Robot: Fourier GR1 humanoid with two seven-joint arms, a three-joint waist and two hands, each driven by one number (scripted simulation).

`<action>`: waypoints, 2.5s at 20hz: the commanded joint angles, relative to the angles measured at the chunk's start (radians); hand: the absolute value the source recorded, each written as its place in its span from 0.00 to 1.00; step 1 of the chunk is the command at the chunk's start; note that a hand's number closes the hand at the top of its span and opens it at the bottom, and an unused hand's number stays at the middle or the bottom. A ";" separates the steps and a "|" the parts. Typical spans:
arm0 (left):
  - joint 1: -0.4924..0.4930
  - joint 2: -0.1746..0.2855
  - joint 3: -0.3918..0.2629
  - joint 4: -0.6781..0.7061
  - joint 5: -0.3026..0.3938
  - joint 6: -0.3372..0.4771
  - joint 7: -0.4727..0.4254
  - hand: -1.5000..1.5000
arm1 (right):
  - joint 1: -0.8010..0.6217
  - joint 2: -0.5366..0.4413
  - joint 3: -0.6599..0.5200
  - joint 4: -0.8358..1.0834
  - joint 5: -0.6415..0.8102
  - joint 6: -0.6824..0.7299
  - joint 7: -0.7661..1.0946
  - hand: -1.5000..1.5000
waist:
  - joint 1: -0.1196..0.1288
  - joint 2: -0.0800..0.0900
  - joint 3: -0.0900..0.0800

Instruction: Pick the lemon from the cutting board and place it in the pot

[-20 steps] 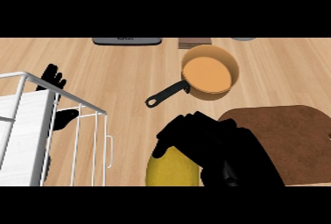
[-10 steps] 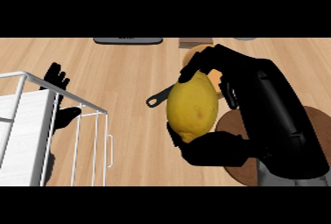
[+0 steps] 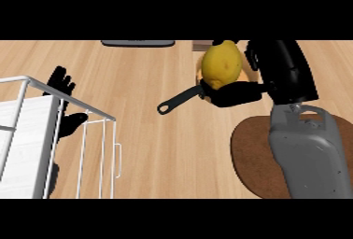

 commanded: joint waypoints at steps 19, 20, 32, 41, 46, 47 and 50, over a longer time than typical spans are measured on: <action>-0.084 -0.007 0.011 -0.014 -0.012 0.008 0.052 0.50 | -0.275 -0.012 -0.181 1.000 0.042 -0.207 -0.451 0.00 | 0.019 0.005 0.004; -0.057 -0.024 -0.003 -0.029 -0.013 0.009 0.047 0.50 | -0.249 -0.030 -0.206 1.018 0.004 -0.185 -0.510 0.00 | 0.019 0.005 0.004; -0.064 -0.014 0.020 0.033 -0.024 -0.005 0.008 0.50 | -0.336 -0.052 -0.495 1.057 -0.352 -0.080 -0.666 0.00 | -0.003 -0.001 0.003; -0.056 -0.002 0.053 -0.050 0.011 -0.011 0.074 0.50 | -0.284 -0.264 -0.569 1.134 -0.457 0.108 -0.740 0.00 | -0.002 -0.003 0.003; -0.058 -0.013 0.059 0.010 0.005 -0.020 0.019 0.50 | -0.271 -0.406 -0.589 1.223 -0.477 0.233 -0.798 0.00 | 0.000 0.000 0.003; -0.021 -0.023 0.029 -0.074 -0.014 -0.001 0.085 0.50 | -0.215 -0.357 -0.565 1.191 -0.476 0.229 -0.825 0.00 | -0.003 -0.005 0.003; -0.008 -0.024 0.047 -0.017 0.000 -0.032 0.015 0.50 | -0.255 -0.420 -0.571 1.244 -0.484 0.260 -0.823 0.00 | 0.001 -0.002 0.003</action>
